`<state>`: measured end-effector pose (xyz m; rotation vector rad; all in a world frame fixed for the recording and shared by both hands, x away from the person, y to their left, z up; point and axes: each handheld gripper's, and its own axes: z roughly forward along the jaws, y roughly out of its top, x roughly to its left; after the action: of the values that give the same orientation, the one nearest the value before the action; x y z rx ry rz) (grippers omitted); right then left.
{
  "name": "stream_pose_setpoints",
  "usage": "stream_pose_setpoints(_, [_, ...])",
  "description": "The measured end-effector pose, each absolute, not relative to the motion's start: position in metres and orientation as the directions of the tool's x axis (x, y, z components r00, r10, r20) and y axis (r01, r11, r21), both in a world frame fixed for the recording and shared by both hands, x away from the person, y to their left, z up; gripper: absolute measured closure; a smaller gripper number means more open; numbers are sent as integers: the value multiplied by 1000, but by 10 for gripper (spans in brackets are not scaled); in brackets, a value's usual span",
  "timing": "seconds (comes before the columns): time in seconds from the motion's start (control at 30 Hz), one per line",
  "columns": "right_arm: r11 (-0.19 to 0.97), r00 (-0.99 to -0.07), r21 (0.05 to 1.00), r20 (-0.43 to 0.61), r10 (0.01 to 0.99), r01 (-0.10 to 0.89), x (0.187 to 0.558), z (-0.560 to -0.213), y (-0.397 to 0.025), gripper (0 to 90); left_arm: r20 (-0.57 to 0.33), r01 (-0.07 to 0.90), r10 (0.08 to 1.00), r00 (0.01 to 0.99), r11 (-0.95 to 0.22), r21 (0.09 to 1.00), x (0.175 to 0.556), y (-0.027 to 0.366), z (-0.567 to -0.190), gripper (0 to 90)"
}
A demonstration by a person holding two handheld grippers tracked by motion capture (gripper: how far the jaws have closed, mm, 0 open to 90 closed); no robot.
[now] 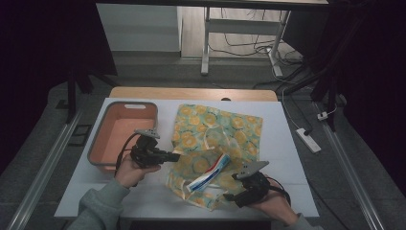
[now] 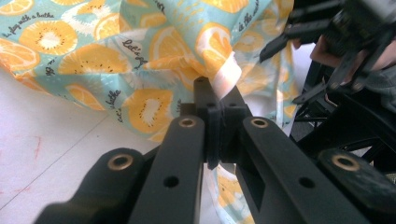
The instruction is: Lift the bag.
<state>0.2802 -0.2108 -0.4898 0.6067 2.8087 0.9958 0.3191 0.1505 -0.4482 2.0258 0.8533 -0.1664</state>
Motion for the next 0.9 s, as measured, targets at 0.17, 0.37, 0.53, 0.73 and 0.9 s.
stream_pose_setpoints(0.17, [760,-922,554,39,384,340,275,-516,-206,208,-421,632,512,749,-357,688,319,150,-450,893])
stream_pose_setpoints(0.37, [795,-940,542,-26,341,274,264,-516,-207,321,-428,637,513,744,-352,685,321,151,-452,893])
stream_pose_setpoints(0.53, [774,-923,566,-58,380,283,266,-513,-213,892,-427,639,516,742,-355,682,319,152,-453,893])
stream_pose_setpoints(0.73, [700,-961,692,-31,273,177,240,-474,-210,900,-466,643,483,742,-317,697,310,167,-443,894])
stream_pose_setpoints(0.9, [512,-943,855,-95,320,88,232,-403,-230,900,-443,612,477,759,-291,736,304,175,-420,894])
